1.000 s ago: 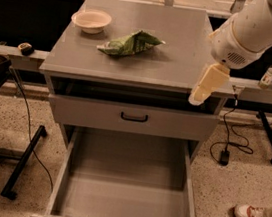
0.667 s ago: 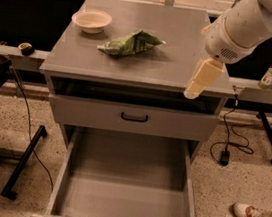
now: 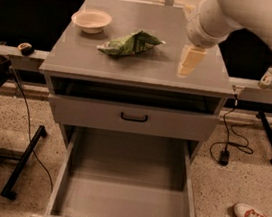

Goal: Place green jalapeno chip bag into middle drawer

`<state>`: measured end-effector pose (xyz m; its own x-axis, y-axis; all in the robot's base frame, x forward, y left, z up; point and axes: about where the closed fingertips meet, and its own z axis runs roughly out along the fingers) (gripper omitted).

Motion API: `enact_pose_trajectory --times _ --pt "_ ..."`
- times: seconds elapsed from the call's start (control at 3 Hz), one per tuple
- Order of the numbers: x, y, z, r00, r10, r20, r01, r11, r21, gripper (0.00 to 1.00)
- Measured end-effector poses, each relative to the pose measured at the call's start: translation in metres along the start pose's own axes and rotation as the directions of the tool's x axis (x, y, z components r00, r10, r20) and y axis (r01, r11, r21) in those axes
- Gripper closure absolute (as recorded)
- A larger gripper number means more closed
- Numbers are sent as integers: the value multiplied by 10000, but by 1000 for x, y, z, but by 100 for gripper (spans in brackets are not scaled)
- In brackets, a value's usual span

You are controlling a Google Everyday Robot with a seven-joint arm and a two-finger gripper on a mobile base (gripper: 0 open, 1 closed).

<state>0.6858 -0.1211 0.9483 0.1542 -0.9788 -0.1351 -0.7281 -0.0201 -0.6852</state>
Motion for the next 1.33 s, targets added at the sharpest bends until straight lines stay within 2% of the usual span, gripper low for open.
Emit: enact_pose_trajectory --times 0.33,0.67,1.0,1.33 --pt "-8 -34 38 9937 -1116 103 1112 9934 293 0" --pt "-32 -61 70 9812 -1879 444 1870 9821 241 0" --pt "-61 -69 102 9699 -2234 966 2250 9743 -62 0" --pt "-84 -58 138 9619 -2292 1489 2416 9677 -713 18"
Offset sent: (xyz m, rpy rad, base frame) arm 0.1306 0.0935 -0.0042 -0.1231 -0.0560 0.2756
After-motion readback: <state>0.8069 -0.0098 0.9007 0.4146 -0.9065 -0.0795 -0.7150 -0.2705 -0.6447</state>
